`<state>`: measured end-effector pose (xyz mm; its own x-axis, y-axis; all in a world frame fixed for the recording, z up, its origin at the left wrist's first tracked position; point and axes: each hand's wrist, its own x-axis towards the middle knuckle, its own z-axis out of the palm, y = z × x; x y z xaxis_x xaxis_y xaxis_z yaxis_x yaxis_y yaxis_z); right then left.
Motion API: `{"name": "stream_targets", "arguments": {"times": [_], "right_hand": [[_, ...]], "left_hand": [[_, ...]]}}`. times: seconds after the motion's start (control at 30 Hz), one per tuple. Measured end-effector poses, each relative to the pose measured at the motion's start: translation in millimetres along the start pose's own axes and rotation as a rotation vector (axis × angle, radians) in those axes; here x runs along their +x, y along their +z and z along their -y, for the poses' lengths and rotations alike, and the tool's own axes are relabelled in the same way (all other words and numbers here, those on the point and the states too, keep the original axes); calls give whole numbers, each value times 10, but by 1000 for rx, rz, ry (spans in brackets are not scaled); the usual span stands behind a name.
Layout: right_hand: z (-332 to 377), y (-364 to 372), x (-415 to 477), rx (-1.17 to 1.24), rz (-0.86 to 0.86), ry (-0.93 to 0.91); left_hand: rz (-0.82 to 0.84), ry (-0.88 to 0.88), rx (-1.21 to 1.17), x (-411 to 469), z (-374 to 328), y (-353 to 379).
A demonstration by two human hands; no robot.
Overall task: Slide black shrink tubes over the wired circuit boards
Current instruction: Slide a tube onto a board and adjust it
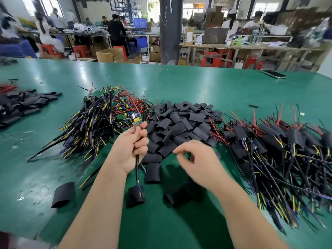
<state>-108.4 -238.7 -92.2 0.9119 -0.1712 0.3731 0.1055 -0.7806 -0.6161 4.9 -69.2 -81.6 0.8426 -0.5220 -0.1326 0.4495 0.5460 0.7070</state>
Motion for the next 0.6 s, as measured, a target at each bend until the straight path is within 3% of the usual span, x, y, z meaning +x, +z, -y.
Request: {"name": "stream_targets", "arguments": {"times": [0.1, 0.23, 0.4, 0.6], "right_hand": [[117, 209, -69, -74, 270, -185], [176, 361, -124, -253, 458, -202], [130, 285, -44, -159, 370, -100], [34, 169, -5, -60, 91, 44]], "left_hand": [[-71, 81, 95, 17, -19, -68], [-166, 147, 165, 36, -47, -139], [-169, 66, 248, 39, -35, -169], [26, 92, 514, 11, 45, -83]]}}
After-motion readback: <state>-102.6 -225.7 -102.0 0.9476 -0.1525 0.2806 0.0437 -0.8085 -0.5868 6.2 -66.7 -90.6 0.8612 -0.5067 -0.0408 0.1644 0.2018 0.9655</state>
